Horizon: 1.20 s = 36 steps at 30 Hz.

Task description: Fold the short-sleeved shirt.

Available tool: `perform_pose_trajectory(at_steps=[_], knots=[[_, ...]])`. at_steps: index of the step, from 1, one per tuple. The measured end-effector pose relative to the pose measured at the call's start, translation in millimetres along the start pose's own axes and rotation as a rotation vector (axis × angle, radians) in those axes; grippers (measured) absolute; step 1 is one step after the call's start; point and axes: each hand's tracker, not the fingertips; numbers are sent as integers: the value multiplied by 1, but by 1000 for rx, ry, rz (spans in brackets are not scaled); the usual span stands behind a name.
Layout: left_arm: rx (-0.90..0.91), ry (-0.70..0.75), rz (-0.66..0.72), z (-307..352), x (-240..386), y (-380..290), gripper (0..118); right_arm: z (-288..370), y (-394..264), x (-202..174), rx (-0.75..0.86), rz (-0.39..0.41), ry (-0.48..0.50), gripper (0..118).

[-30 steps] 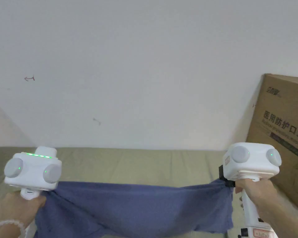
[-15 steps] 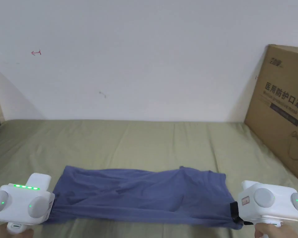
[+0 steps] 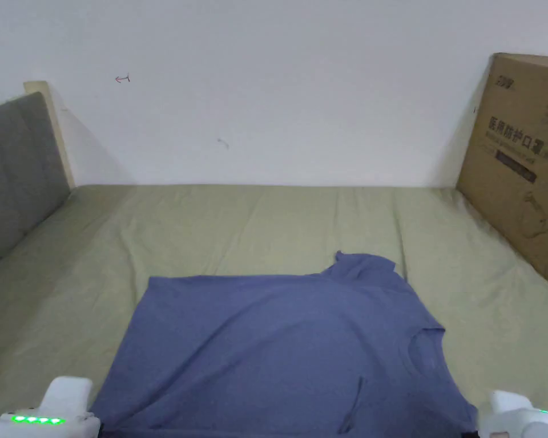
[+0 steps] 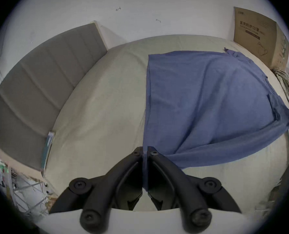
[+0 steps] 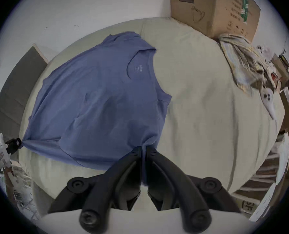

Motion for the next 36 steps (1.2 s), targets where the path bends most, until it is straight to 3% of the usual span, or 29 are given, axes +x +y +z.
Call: perform_pose_trajectory(at_steps=[6, 8, 9, 11, 12, 13, 18, 19, 20, 21, 22, 23, 24, 25, 31, 32, 33, 34, 35, 36], knots=[[9, -7, 36, 9, -2, -24, 2, 8, -17, 4, 7, -22, 10, 6], [23, 9, 19, 9, 5, -24, 8, 10, -17, 2, 29, -17, 10, 6], [20, 13, 13, 9, 5, -23, 19, 10, -16, 3, 40, -19, 11, 9], [13, 17, 2, 14, 8, -24, 71, 13, -17, 3, 51, -25, 9, 39], [6, 15, 3, 15, 6, -25, 89, 15, -18, 2, 61, -23, -3, 54], [8, 7, 15, 19, 3, -25, 96, 18, -19, 3, 68, -19, -14, 67], [39, -118, 94, 51, -8, -25, 94, 42, -14, -2, 131, -14, 47, 64], [67, -141, 112, 64, -4, -28, 89, 47, -13, -5, 154, 1, 60, 63], [76, -169, 127, 73, -2, -31, 78, 50, -14, -10, 171, 19, 60, 59], [78, -191, 137, 79, 0, -34, 59, 53, -14, -14, 179, 41, 60, 44], [83, -199, 131, 83, 2, -37, 26, 53, -16, -17, 179, 69, 57, 11], [80, -194, 114, 87, 8, -41, 8, 51, -19, -21, 178, 86, 42, 4], [70, -190, 84, 89, 14, -45, 0, 48, -22, -23, 178, 86, 38, 1], [51, -167, 40, 89, 20, -50, 0, 46, -26, -23, 180, 83, 41, 1], [6, -194, 96, 77, 17, -67, 0, 35, -40, -28, 140, 119, 61, 1], [14, -164, 100, 76, 16, -66, 5, 34, -41, -27, 137, 117, 56, 1], [12, -151, 105, 75, 15, -66, 25, 32, -42, -26, 135, 111, 55, 1], [1, -146, 107, 75, 15, -66, 74, 31, -41, -24, 127, 100, 61, 1], [-12, -154, 109, 68, 9, -72, 104, 30, -41, -22, 119, 85, 75, 1], [-4, -152, 108, 65, 7, -75, 112, 30, -41, -20, 117, 70, 87, 1]])
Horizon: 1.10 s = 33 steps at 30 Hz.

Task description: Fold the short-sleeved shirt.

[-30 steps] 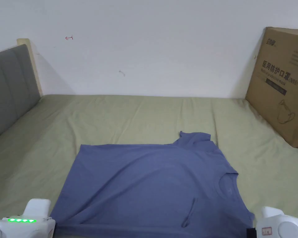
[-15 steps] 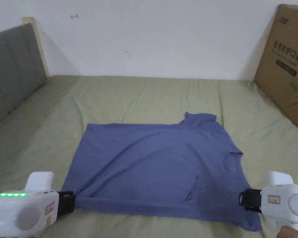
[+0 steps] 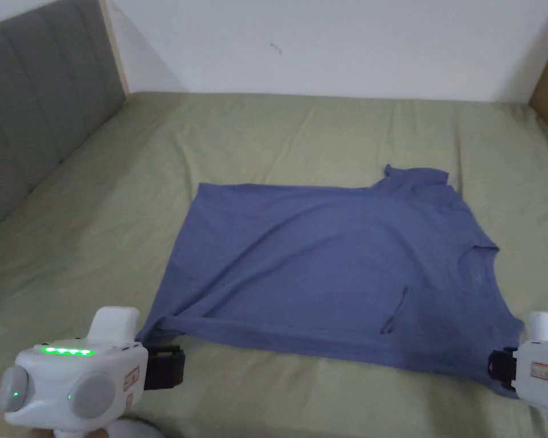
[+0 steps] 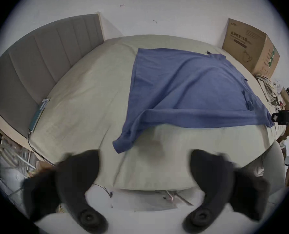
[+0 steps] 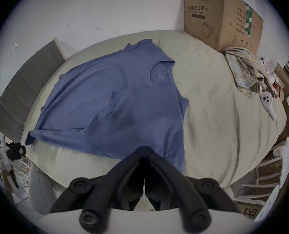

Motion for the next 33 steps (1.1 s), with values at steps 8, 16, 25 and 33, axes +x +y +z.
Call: perform_pose_trajectory(at_steps=[8, 16, 25, 33], knots=[[19, 2, 21, -19, 2, 29, 43, 3, -1, -7, 3, 56, -8, 1], [-50, 11, 11, -39, -7, 23, 2, 4, -5, -2, -12, 47, 7, 1], [-19, 52, 4, -30, -12, 33, 2, 13, 6, 11, 59, 54, 15, 52], [-30, 66, 5, -31, -10, 33, 2, -27, -13, 19, -104, 41, -32, 0]])
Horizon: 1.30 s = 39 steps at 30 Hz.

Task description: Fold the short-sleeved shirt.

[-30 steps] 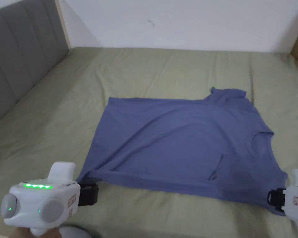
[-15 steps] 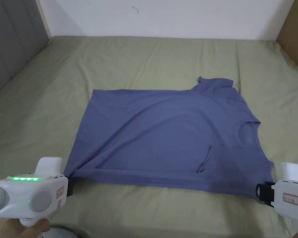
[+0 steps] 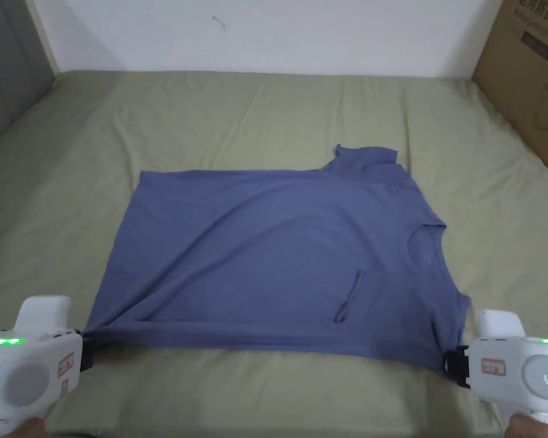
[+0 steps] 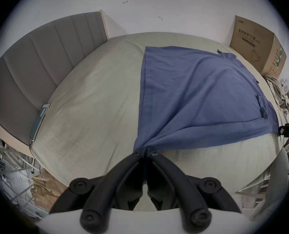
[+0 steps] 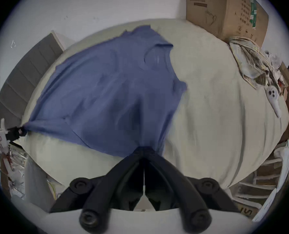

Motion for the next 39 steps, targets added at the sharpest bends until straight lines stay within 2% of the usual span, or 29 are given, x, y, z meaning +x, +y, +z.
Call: perform_pose_trajectory(at_steps=[2, 3, 6, 10, 13, 19, 22, 24, 25, 26, 27, 28, 29, 30, 31, 32, 34, 39], knots=[[-2, 12, -11, 1, 1, 0, 2, 5, 4, -1, -8, -28, 29, 0], [-3, 12, -11, 1, 1, 0, 2, 11, 8, -4, 36, -37, 13, 0], [1, 15, -13, 4, -1, 5, 2, 19, 19, -7, 42, 2, 9, 0], [25, 14, -1, 10, -3, 20, 2, 29, 37, -5, 86, -26, 33, 0], [31, 14, 4, 6, -4, 41, 2, 32, 59, -5, 114, -9, 29, 0], [44, 23, -33, -21, 1, 101, 2, 10, 131, -8, 116, 1, 11, 0], [26, 47, -84, -49, 10, 128, 2, -14, 155, -12, 70, 56, -71, 0], [1, 49, -92, -67, 13, 138, 4, -31, 162, -8, 42, 33, -59, 0], [-22, 56, -96, -75, 16, 140, 18, -35, 163, -6, 40, 11, -46, 0], [-40, 71, -100, -78, 20, 139, 40, -36, 162, -7, 41, -22, -47, 0], [-41, 66, -103, -81, 21, 138, 70, -33, 160, -7, 59, -44, -43, 6], [-42, 59, -101, -83, 20, 135, 102, -31, 157, -3, 87, -62, -19, 25], [-36, 53, -96, -82, 19, 132, 107, -28, 156, -3, 97, -63, 3, 37], [-27, 53, -93, -80, 18, 131, 105, -27, 156, -3, 91, -56, 2, 48], [-37, 59, -91, -79, 17, 131, 105, -26, 157, -5, 87, -51, -6, 67], [-58, 70, -90, -79, 15, 129, 105, -25, 156, -4, 94, -35, -32, 71], [-55, 52, -80, -69, 10, 125, 105, -17, 155, -7, 114, -3, -62, 71], [2, 7, -44, -35, 3, 107, 104, 12, 141, -11, 160, -18, -1, 71]])
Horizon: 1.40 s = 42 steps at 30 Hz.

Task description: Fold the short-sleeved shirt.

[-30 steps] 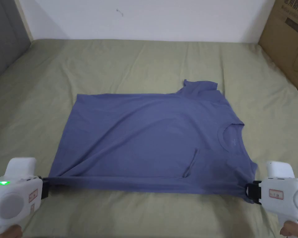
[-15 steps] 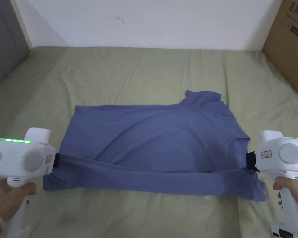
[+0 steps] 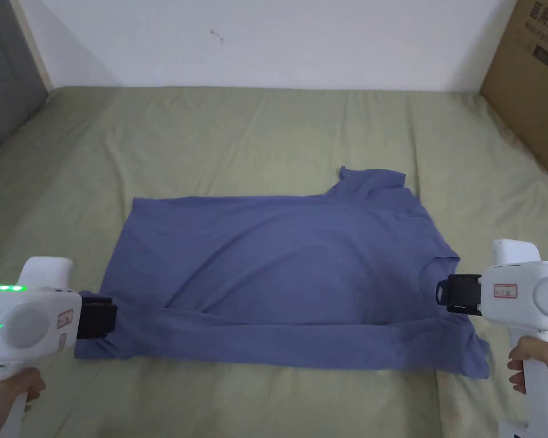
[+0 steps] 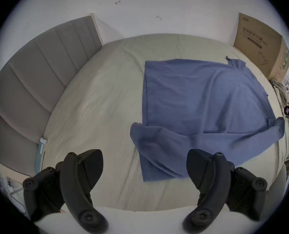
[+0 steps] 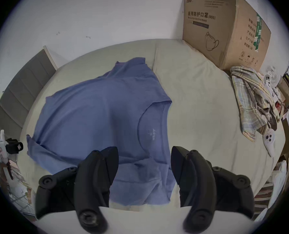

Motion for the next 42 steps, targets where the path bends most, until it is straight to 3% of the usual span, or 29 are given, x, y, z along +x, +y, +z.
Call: perform_pose_trajectory(at_steps=[2, 3, 4, 5, 6, 7, 8, 10, 15, 16, 18, 19, 24, 25, 26, 28, 29, 30, 31, 32, 34, 42], knots=[[23, -34, 25, 15, 0, -12, 92, 13, -9, 0, 26, 1, 23, 70], [29, -60, 33, 19, -1, -17, 79, 18, -15, -1, 30, -1, 33, 68], [30, -89, 39, 24, -1, -24, 48, 23, -22, -3, 27, -1, 48, 50], [23, -106, 45, 28, 0, -32, 30, 25, -30, -2, 23, 2, 64, 34], [19, -121, 50, 29, 1, -40, 19, 28, -39, -4, 26, 0, 63, 23], [7, -123, 58, 30, 4, -48, 19, 29, -50, -6, 29, -5, 56, 23], [4, -121, 58, 29, 5, -58, 0, 28, -62, -7, 24, -22, 47, 0], [-24, -140, 76, 26, 5, -73, 0, 13, -76, 1, -30, -38, 84, 0], [-15, -108, 107, 17, -1, -80, 2, 6, -95, -1, -61, -35, 61, 0], [-9, -85, 115, 15, -3, -74, 27, 6, -95, 1, -60, -44, 67, 0], [-17, -79, 120, 2, -11, -63, 94, 8, -91, 2, -54, -63, 73, 0], [-16, -74, 125, -4, -10, -59, 111, 7, -90, 3, -52, -67, 71, 0], [-66, -49, 139, -48, -10, -41, 98, 4, -87, 9, -50, -81, 59, 0], [-74, -66, 142, -54, -9, -42, 79, 4, -88, 8, -54, -82, 56, 0], [-85, -107, 153, -59, -7, -43, 69, 3, -90, 8, -60, -81, 50, 0], [-74, -85, 162, -59, 1, -45, 64, 0, -92, 11, -70, -82, 39, 0], [-70, -91, 158, -57, 0, -44, 57, 0, -94, 13, -71, -84, 32, 0], [-65, -95, 161, -54, -2, -44, 42, 0, -95, 14, -66, -89, 24, 1], [-54, -95, 169, -51, -4, -44, 16, 2, -96, 17, -38, -98, 18, 10], [-47, -102, 170, -49, -7, -43, 7, 5, -97, 19, 13, -106, 2, 27], [-72, -150, 185, -49, -7, -39, 7, 8, -96, 20, 29, -103, -14, 73], [-57, -103, 125, -39, 3, -33, 7, -58, -76, 41, -86, -104, 5, 75]])
